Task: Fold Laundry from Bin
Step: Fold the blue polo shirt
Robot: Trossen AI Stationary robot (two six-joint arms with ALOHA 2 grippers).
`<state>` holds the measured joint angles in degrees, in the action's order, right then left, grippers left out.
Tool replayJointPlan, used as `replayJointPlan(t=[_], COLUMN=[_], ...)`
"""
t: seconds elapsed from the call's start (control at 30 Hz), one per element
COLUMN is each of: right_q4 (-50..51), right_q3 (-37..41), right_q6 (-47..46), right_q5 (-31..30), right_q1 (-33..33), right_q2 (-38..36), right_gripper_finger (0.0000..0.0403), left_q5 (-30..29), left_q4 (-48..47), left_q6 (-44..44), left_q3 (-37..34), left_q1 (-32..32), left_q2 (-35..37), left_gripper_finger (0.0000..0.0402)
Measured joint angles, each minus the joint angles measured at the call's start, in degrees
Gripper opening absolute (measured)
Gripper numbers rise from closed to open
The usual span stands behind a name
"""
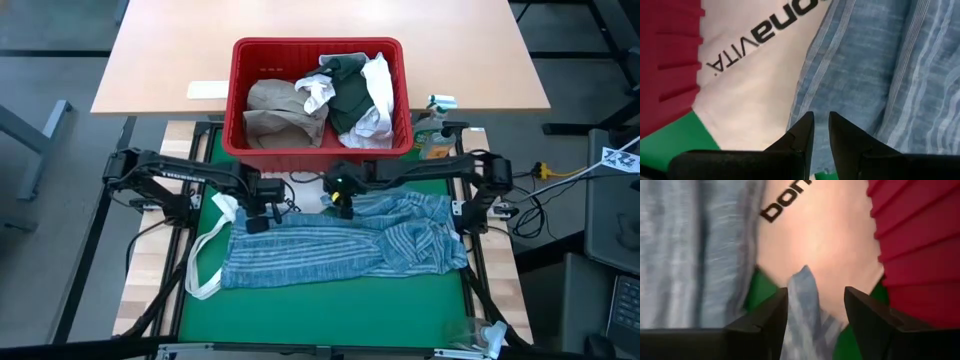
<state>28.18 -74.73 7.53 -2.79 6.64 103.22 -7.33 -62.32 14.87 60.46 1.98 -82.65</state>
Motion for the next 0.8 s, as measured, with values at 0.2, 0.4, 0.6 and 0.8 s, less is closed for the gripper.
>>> replayJointPlan(t=[0.2,0.4,0.6,0.8], right_q4=[-1.74,-2.1,-2.39,-1.02], right_q3=[0.03,0.03,0.03,0.01], right_q6=[-0.08,-0.15,-0.2,-1.31], right_q5=[-1.3,-1.71,-3.63,1.69], right_q1=[0.63,0.56,0.63,0.63], right_q2=[5.31,8.47,9.31,9.29], right_gripper_finger=[0.0199,0.0199,0.0199,0.0185], left_q5=[1.37,2.58,2.58,2.58], left_q4=[2.66,4.75,6.1,7.26], left_q6=[0.08,0.13,0.17,0.17], left_q3=[-3.22,-6.7,-8.81,-8.89], left_q1=[0.0,0.0,0.0,0.0], left_q2=[0.0,0.0,-0.02,-0.02], left_gripper_finger=[0.0055,0.0055,0.0055,0.0055])
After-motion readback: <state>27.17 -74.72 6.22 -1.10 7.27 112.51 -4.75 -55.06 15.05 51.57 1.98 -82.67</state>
